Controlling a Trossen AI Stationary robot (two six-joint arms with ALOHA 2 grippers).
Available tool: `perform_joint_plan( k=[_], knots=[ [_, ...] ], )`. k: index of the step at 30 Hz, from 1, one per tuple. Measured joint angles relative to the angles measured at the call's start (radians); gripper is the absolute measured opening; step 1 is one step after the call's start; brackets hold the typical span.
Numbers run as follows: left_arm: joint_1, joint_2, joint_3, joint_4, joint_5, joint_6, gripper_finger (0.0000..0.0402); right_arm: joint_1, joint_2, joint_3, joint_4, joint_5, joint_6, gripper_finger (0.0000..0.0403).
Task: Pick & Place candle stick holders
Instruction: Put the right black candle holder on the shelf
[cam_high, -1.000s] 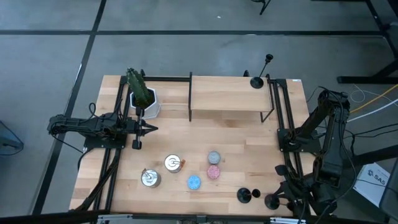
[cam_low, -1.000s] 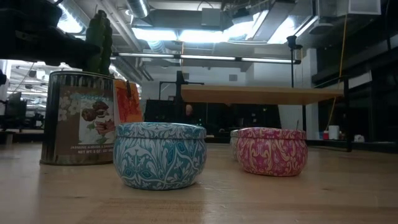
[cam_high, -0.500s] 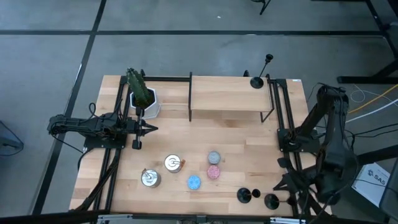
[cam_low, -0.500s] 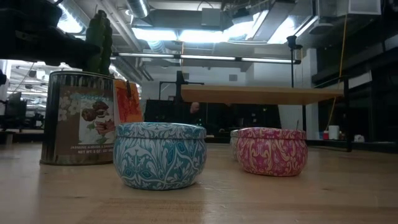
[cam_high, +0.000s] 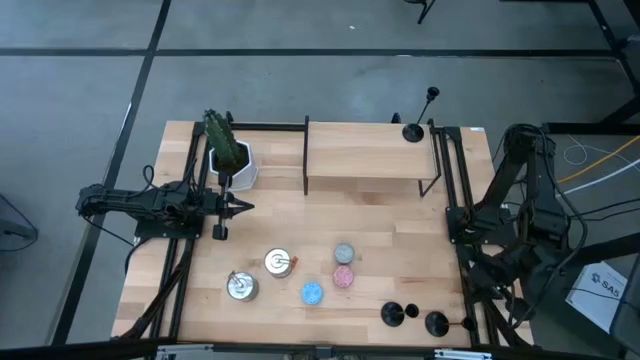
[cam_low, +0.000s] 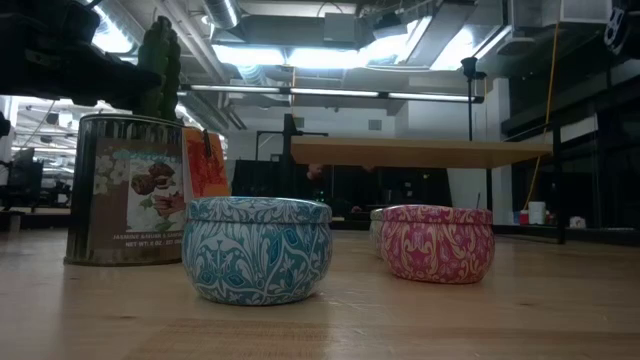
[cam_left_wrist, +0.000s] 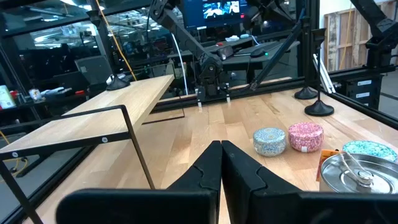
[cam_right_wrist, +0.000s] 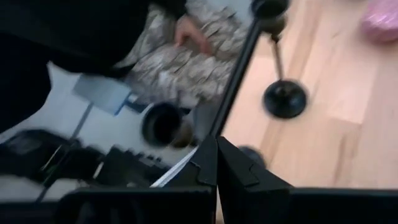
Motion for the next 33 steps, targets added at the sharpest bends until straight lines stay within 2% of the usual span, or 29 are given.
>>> perform_joint_plan(
  k=[2, 10, 18, 25, 33],
  knots=[
    [0.0, 0.0, 0.0, 0.0, 0.0, 0.0, 0.0004, 0.0, 0.0, 0.0, 0.0, -0.03, 0.019, 0.0002],
    [0.0, 0.0, 0.0, 0.0, 0.0, 0.0, 0.0004, 0.0, 0.004, 0.0, 0.002, -0.037, 0.179, 0.0002],
    [0.0, 0.0, 0.0, 0.0, 0.0, 0.0, 0.0004, -0.001, 0.006, 0.0, 0.009, -0.069, 0.221, 0.0003],
    [0.0, 0.0, 0.0, 0.0, 0.0, 0.0, 0.0004, 0.0, 0.018, 0.0, 0.01, -0.083, 0.199, 0.0012],
    [0.0, 0.0, 0.0, 0.0, 0.0, 0.0, 0.0004, 0.0, 0.019, 0.0, 0.008, -0.131, 0.097, 0.0051]
  ],
)
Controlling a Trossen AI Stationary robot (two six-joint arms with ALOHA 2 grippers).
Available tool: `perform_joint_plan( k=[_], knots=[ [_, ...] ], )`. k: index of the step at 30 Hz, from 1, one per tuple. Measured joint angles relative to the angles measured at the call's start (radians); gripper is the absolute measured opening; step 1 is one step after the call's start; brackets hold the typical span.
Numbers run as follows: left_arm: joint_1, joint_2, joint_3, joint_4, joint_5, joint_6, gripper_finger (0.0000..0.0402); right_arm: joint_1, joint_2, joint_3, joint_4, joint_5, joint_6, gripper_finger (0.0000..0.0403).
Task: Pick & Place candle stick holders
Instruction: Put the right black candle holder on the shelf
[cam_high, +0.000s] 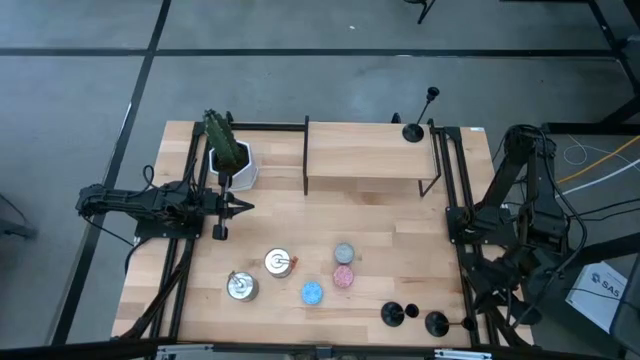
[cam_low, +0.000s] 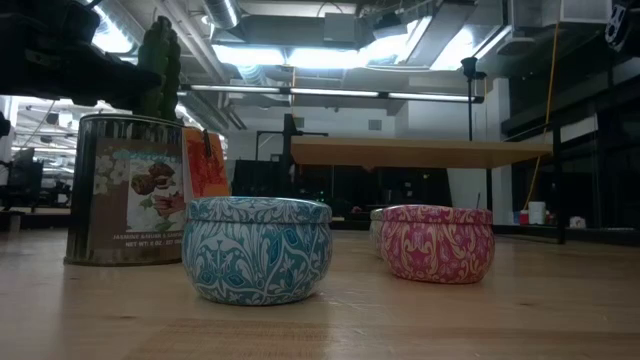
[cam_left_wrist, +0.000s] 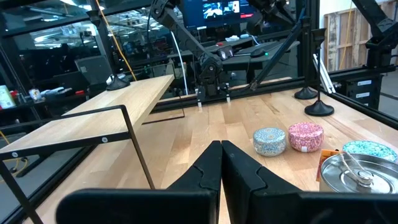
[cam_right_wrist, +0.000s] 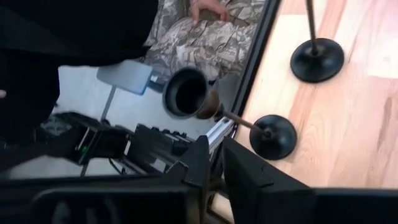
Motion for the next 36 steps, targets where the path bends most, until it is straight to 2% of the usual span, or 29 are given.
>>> perform_joint_plan(
  k=[5, 11, 22, 30, 36],
  knots=[
    [0.0, 0.0, 0.0, 0.0, 0.0, 0.0, 0.0004, 0.0, 0.0, 0.0, 0.0, -0.01, -0.072, 0.0088],
    [0.0, 0.0, 0.0, 0.0, 0.0, 0.0, 0.0004, 0.0, 0.0, 0.0, 0.0, -0.003, -0.12, 0.0151],
    [0.0, 0.0, 0.0, 0.0, 0.0, 0.0, 0.0004, 0.0, 0.001, 0.0, 0.0, 0.035, -0.137, 0.0251],
    [0.0, 0.0, 0.0, 0.0, 0.0, 0.0, 0.0004, 0.0, 0.039, 0.0, 0.018, 0.053, -0.145, 0.0281],
    [0.0, 0.0, 0.0, 0.0, 0.0, 0.0, 0.0004, 0.0, 0.066, 0.0, 0.058, -0.033, -0.14, 0.0282]
  ],
)
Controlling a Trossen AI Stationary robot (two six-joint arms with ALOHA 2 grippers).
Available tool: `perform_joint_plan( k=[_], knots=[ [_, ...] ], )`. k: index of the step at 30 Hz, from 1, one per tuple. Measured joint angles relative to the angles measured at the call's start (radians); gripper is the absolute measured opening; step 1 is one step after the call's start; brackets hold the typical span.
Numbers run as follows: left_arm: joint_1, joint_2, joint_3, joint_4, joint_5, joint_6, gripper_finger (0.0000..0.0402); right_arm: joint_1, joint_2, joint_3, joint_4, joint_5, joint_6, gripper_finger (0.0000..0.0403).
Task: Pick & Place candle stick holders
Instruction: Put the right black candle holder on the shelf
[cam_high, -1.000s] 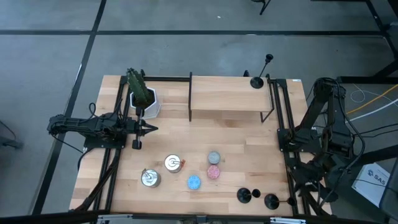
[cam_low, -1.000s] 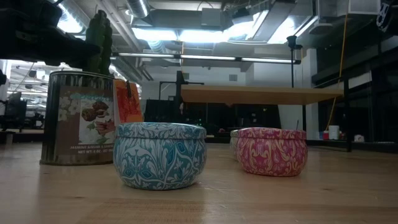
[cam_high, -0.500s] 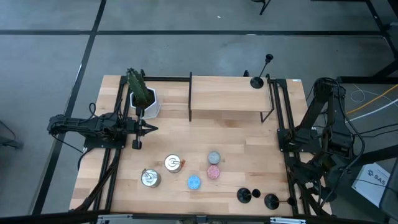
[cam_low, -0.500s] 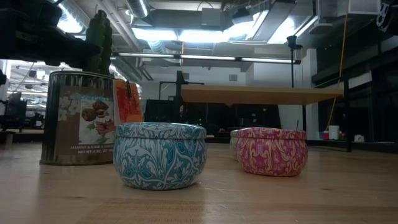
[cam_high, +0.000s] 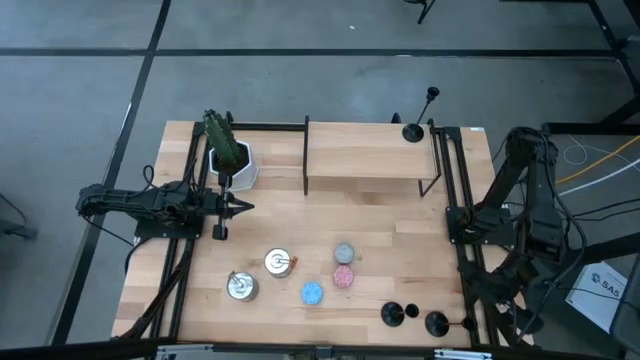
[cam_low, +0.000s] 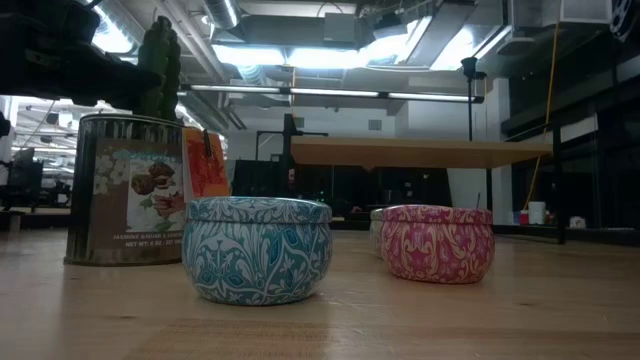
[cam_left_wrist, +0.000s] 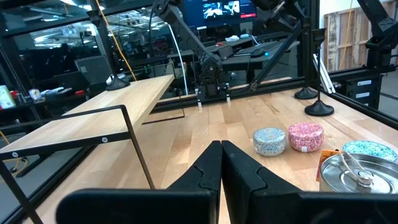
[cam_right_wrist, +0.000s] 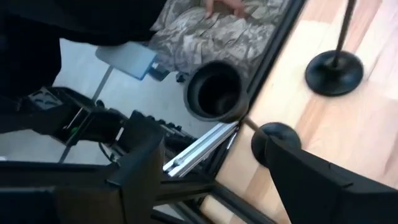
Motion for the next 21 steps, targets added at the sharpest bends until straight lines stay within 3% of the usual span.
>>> perform_joint_plan(
  k=[21],
  knots=[
    [0.0, 0.0, 0.0, 0.0, 0.0, 0.0, 0.0004, 0.0, 0.035, 0.0, -0.011, -0.013, -0.026, 0.0281]
  ],
)
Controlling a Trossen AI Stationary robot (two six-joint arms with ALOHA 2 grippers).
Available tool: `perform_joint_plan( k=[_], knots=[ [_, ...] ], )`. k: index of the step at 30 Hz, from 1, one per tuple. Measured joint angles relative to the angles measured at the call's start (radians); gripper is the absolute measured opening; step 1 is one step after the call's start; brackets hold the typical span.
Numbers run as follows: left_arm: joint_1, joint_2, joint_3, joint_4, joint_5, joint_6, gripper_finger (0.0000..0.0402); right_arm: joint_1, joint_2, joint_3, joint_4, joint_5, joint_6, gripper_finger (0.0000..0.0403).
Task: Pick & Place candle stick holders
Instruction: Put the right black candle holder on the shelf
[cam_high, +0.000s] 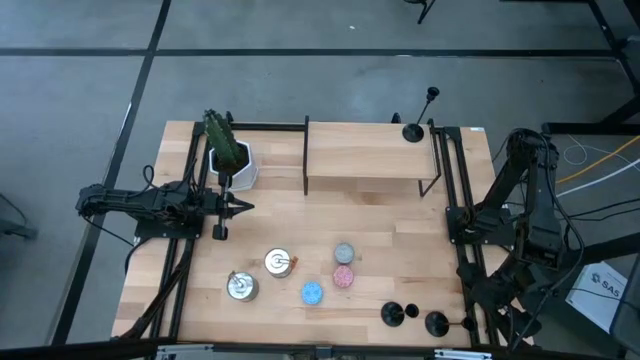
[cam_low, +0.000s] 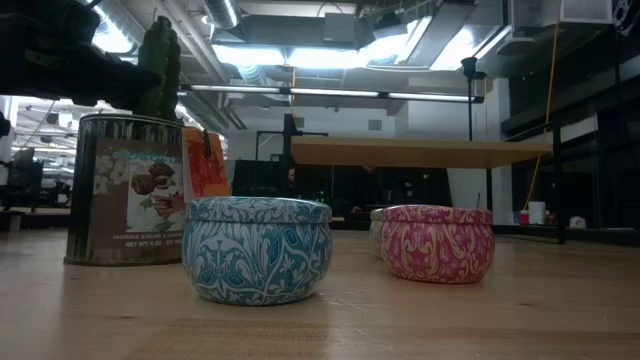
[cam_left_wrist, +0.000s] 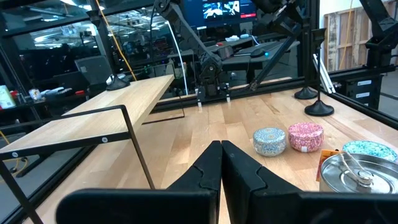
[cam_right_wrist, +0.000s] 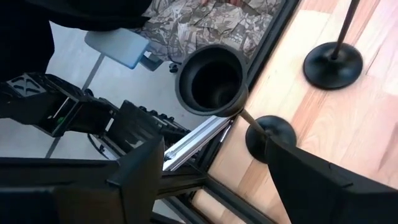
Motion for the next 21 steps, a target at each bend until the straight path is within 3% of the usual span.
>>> perform_joint_plan(
  k=[16, 21],
  knots=[
    [0.0, 0.0, 0.0, 0.0, 0.0, 0.0, 0.0004, 0.0, 0.009, 0.0, 0.0, 0.224, -0.119, 0.0281],
    [0.0, 0.0, 0.0, 0.0, 0.0, 0.0, 0.0004, 0.0, 0.06, 0.0, 0.015, 0.234, -0.136, 0.0281]
  ],
)
